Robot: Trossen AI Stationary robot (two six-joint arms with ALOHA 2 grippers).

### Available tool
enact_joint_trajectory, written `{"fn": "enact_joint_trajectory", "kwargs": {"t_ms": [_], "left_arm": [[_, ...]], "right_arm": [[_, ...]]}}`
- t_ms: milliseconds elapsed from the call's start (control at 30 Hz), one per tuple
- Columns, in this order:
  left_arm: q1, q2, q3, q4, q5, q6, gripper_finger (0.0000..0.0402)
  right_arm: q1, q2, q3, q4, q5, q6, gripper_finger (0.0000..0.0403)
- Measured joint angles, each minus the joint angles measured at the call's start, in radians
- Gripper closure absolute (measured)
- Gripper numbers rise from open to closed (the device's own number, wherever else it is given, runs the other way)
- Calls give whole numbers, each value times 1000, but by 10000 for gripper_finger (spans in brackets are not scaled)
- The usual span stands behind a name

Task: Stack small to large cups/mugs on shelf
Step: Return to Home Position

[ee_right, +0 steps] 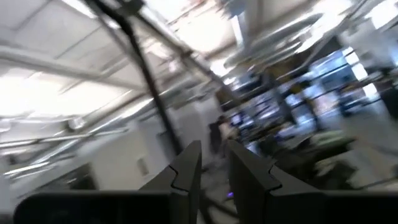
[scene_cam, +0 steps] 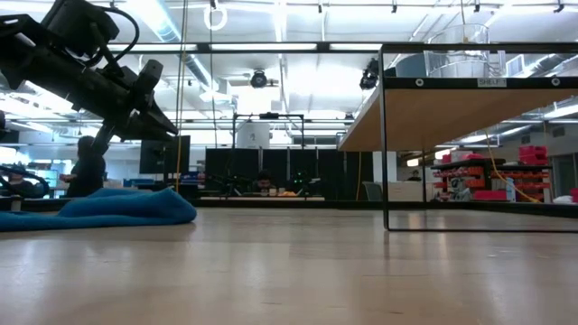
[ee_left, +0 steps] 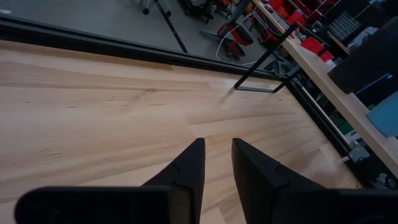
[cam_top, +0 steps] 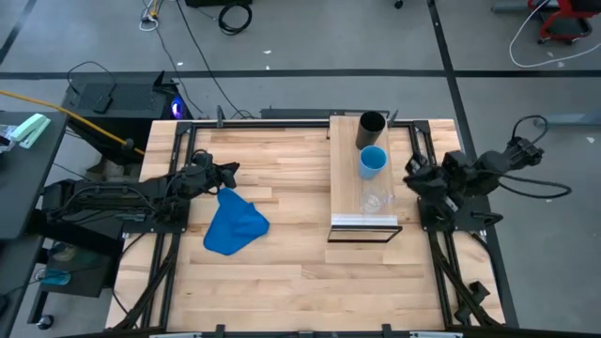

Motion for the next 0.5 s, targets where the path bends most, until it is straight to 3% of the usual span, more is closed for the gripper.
{"fn": "enact_joint_trajectory", "kwargs": {"t_ms": [500], "left_arm": [[0, 0, 0, 0, 0, 0, 312]], "right_arm": [[341, -3, -111, 37, -13, -55, 321]]}}
